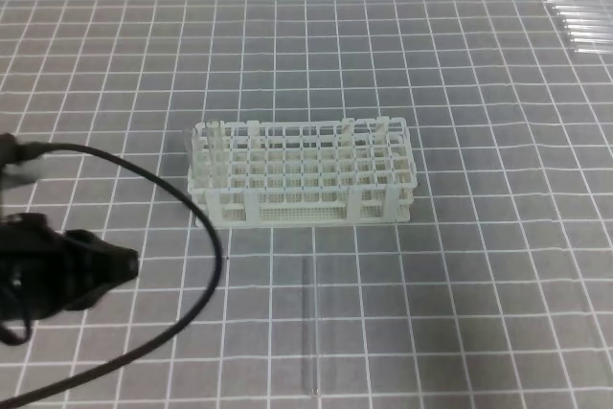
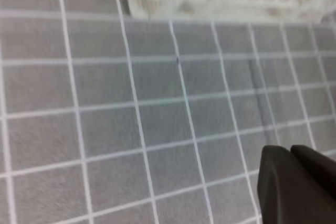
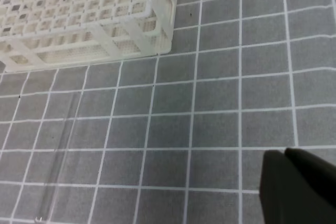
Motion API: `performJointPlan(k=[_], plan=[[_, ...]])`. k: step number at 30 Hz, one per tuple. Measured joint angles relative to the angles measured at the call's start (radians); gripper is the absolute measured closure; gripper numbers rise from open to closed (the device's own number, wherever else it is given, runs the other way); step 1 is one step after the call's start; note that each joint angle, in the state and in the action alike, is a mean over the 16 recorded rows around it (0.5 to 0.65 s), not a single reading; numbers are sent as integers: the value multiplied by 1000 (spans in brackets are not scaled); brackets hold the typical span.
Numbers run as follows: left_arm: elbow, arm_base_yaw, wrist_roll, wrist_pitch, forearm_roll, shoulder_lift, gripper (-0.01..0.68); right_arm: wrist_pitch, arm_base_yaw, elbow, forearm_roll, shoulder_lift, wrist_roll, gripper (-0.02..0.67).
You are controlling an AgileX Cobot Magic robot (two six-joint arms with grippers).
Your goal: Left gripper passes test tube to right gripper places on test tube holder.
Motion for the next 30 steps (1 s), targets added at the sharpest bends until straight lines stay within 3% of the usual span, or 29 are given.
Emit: performJointPlan(k=[7, 18, 24, 30], plan=[[-42, -135, 20, -31, -74, 188, 675, 18, 0, -1, 7, 34, -2, 662], [-213, -400, -165, -21, 53, 399, 674, 30, 0, -2, 21, 35, -14, 662], [-314, -477, -280, 31, 168, 498, 675, 37, 0, -2, 29, 35, -25, 662], [-374, -501, -337, 83, 250, 580, 663, 40, 0, -2, 35, 35, -32, 662]])
